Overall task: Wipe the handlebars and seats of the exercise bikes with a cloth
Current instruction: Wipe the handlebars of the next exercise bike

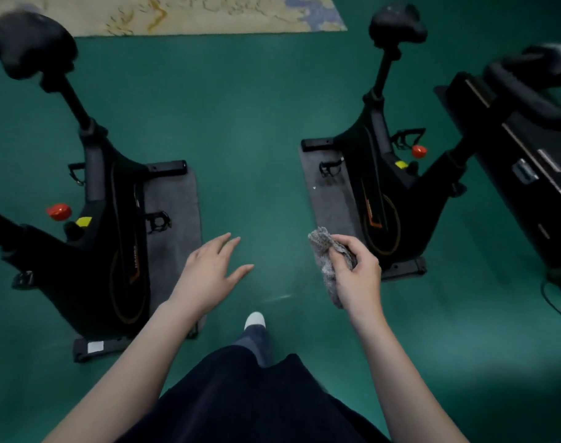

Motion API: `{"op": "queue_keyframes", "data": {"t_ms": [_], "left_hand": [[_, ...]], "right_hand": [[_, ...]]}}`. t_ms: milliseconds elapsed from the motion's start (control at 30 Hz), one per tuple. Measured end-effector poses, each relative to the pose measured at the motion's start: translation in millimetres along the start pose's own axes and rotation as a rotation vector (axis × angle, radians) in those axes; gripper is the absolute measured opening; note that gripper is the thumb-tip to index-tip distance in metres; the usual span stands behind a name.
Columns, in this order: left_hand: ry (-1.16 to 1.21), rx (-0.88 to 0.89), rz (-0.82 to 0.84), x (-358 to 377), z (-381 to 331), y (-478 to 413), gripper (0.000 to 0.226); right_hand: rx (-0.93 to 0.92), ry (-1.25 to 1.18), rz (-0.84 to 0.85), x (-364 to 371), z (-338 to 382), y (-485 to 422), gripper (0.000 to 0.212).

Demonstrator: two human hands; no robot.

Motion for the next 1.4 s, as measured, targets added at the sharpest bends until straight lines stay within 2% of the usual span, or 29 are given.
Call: {"op": "queue_keyframes", "data": {"t_ms": [133,333,567,833,967,1200,1400], "left_hand": [[0.003,-0.031,-0.028,-22.8,8.3,-45.8,0.067],[0.054,-0.181,-0.046,-38.2,42.6,-76.4,0.068],[0.104,-0.483,-0.134,-57.7,89.4,-111.5,0.069],[0.228,-0.809,-0.296,-83.7,96.1,-144.8,0.069],[0.281,-0.977,-0.367,-84.0,103.3,-130.7,0.069],[0.369,-1.262,-0.460,-74.4,120.0,-78.5,0.070],[0.476,-1.412,-0.545,-71.8,159.0,-46.1,0.071]], "right_hand": [[-0.035,-0.016,0.050,26.8,23.6,-54.2,0.024],[-0.106,0.009,0.227,82.1,52.9,-121.0,0.020],[-0.208,0.005,0.478,158.2,93.3,-214.1,0.023],[-0.351,0.056,0.783,239.0,145.3,-308.8,0.020],[-0.419,0.076,0.961,286.2,167.7,-307.2,0.020],[-0.495,0.095,1.295,369.0,191.9,-248.2,0.018],[-0.595,0.058,1.452,430.2,231.7,-189.0,0.021]]}}
Point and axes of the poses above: each hand's wrist, its own y-axis away from the middle knuckle, its own x-axis out of the palm, z = x × y, the point moved 9 cm from there along -y, towards the middle knuckle
